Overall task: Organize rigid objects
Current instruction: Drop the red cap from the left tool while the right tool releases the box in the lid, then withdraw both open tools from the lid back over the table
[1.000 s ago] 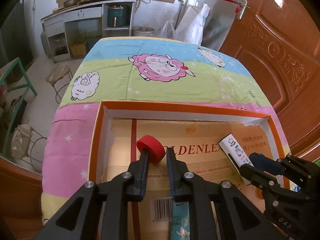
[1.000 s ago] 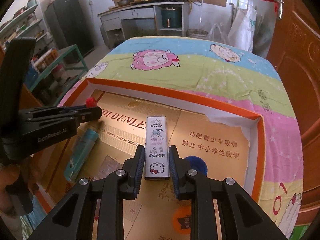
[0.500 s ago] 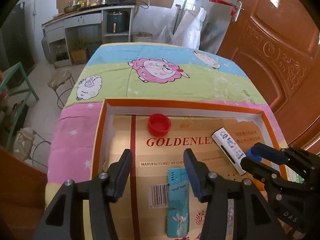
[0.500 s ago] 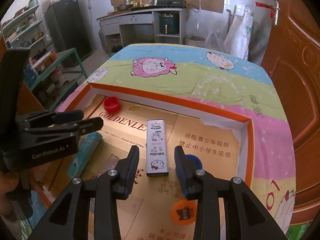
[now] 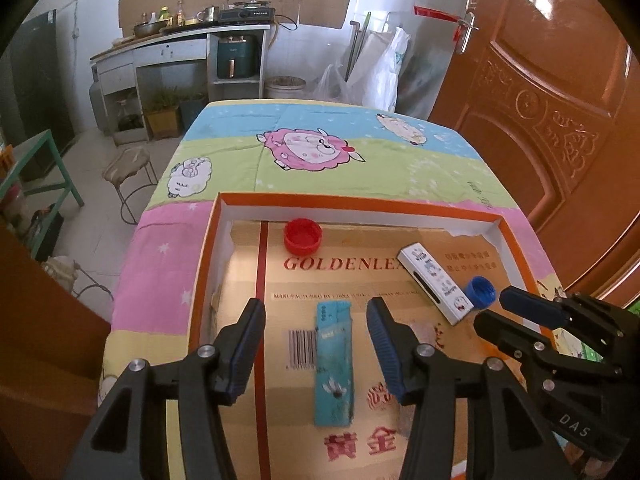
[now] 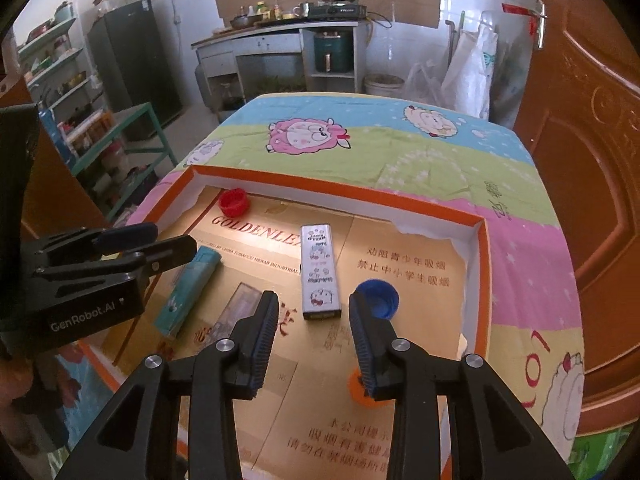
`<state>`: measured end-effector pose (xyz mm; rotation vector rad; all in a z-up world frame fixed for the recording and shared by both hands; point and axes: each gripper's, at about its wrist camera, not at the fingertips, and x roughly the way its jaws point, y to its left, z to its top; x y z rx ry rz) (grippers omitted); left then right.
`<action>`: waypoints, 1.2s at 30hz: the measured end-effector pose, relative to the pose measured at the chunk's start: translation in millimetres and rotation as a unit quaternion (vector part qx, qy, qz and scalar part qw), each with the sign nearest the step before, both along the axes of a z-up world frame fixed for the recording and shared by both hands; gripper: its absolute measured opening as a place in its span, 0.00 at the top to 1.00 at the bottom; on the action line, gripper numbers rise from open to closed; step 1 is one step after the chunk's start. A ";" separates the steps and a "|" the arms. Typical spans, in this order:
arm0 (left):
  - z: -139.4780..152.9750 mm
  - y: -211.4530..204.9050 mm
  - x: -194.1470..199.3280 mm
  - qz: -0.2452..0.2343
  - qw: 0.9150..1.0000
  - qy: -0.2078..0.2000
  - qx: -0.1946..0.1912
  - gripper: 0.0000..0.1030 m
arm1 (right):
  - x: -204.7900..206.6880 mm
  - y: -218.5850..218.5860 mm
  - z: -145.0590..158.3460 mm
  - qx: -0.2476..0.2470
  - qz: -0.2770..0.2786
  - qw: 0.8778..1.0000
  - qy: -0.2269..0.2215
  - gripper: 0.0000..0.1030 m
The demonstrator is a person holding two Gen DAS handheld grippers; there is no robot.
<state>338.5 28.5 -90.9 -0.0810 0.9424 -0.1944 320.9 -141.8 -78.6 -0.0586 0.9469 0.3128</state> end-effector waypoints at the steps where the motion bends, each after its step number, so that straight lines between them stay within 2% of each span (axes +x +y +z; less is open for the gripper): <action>1: 1.1 0.3 -2.9 0.001 1.000 -0.001 -0.002 0.49 | -2.6 -0.5 0.9 0.000 0.000 1.000 0.000 0.63; 36: 64.4 5.3 -131.5 0.011 0.997 -0.079 0.003 0.49 | -130.4 -11.6 44.9 0.012 -0.022 0.999 -0.034 0.63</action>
